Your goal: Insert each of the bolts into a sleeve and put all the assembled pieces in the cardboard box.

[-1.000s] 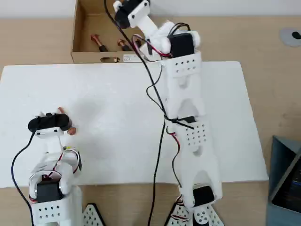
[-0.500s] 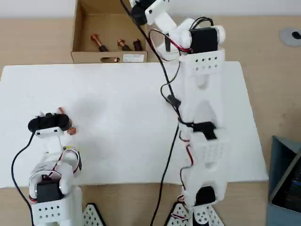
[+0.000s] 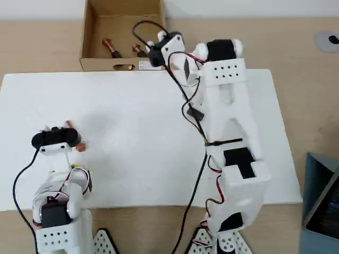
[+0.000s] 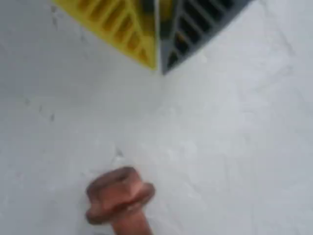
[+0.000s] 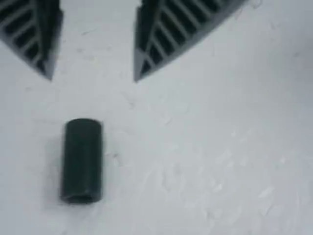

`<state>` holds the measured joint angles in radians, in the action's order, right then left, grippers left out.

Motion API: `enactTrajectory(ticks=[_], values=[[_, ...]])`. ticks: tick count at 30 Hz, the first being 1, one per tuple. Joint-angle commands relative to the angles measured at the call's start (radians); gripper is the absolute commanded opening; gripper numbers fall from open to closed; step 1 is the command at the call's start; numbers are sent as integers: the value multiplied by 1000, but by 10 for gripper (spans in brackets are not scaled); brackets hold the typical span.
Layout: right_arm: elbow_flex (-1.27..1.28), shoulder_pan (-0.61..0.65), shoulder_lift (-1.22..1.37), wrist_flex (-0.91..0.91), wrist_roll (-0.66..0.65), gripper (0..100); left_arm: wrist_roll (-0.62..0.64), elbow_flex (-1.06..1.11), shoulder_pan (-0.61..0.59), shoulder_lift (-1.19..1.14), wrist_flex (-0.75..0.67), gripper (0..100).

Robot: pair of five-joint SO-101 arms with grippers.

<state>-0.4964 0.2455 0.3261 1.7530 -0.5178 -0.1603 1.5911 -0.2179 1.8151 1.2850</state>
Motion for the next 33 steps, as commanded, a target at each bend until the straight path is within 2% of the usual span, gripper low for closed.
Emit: enactTrajectory(ticks=[1,6,33], values=[[48,-16,-24,-37,-23,140,-3,-6,-9,8,2,2],[67,-16,39,-74,-40,217,-2,-6,-11,8,2,2],[67,-77,305,-192,-64,217,-2,-6,-9,8,2,2]])
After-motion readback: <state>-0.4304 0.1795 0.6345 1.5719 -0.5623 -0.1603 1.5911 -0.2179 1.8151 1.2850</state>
